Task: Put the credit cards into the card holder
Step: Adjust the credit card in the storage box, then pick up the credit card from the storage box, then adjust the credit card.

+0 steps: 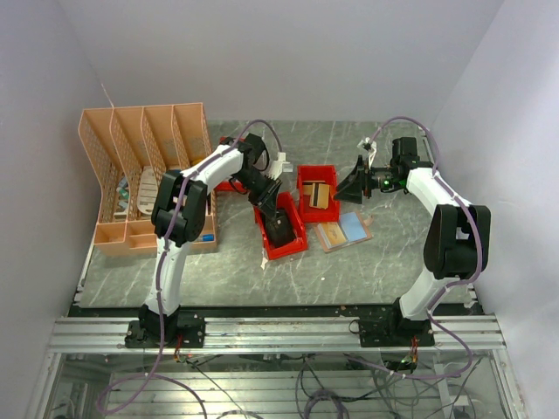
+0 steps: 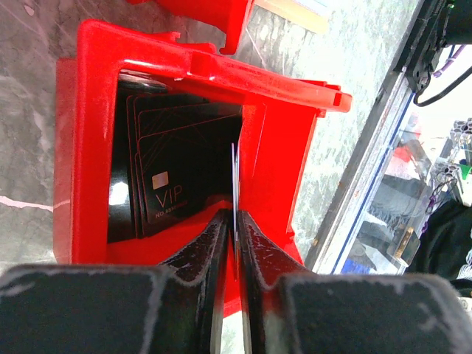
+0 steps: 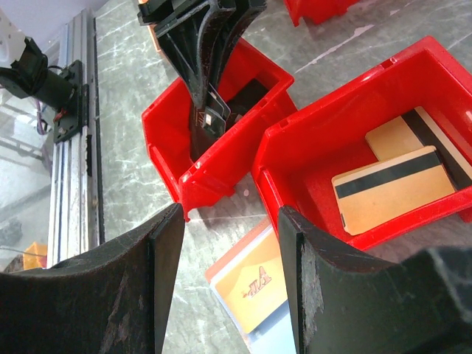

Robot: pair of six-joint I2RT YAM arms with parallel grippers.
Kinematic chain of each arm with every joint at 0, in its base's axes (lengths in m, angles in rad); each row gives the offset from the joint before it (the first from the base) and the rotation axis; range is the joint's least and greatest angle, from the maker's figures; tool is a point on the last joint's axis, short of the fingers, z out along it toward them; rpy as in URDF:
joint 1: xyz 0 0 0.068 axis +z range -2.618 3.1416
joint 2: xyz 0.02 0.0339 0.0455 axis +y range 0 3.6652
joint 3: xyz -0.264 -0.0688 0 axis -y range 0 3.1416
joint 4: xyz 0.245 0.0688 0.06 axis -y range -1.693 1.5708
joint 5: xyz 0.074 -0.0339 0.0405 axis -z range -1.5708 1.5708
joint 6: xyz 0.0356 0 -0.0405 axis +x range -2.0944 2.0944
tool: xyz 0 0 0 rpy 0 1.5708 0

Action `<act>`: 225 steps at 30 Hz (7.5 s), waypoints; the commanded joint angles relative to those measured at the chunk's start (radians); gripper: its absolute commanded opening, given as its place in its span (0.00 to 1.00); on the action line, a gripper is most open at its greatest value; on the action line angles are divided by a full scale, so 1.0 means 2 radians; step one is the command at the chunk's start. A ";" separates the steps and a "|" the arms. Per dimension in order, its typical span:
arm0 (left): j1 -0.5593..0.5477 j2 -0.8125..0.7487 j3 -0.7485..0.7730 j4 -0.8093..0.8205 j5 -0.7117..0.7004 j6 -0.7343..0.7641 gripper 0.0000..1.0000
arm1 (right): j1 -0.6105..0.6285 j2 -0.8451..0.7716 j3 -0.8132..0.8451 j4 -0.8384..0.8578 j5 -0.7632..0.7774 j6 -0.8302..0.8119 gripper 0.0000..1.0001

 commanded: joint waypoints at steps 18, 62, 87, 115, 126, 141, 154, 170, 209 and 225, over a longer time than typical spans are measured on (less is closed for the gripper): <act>0.012 -0.002 0.009 0.000 0.017 -0.005 0.18 | -0.004 0.007 0.017 -0.014 -0.012 -0.016 0.54; 0.034 -0.276 -0.231 0.300 -0.132 -0.355 0.07 | 0.131 -0.036 0.040 0.032 0.097 0.077 0.72; 0.030 -0.325 -0.382 0.524 -0.017 -0.187 0.07 | 0.228 0.022 -0.025 0.302 0.164 0.115 0.93; 0.038 -0.322 -0.387 0.516 0.022 -0.202 0.13 | 0.250 0.075 0.015 0.255 0.165 0.115 0.19; 0.059 -0.321 -0.369 0.465 0.025 -0.192 0.45 | 0.248 0.088 0.031 0.215 0.110 0.094 0.00; 0.045 -0.346 -0.403 0.518 0.062 -0.152 0.55 | 0.241 0.111 0.078 0.110 0.063 0.010 0.00; 0.038 -0.299 -0.361 0.474 0.070 -0.159 0.21 | 0.243 0.109 0.085 0.086 0.057 -0.014 0.00; 0.076 -0.307 -0.358 0.498 0.092 -0.206 0.50 | 0.243 0.115 0.091 0.062 0.060 -0.036 0.00; 0.069 -0.268 -0.335 0.454 0.099 -0.158 0.07 | 0.246 0.134 0.096 0.055 0.067 -0.034 0.11; 0.067 -0.243 -0.282 0.360 0.043 -0.081 0.07 | 0.241 0.105 0.090 0.067 0.144 -0.025 0.65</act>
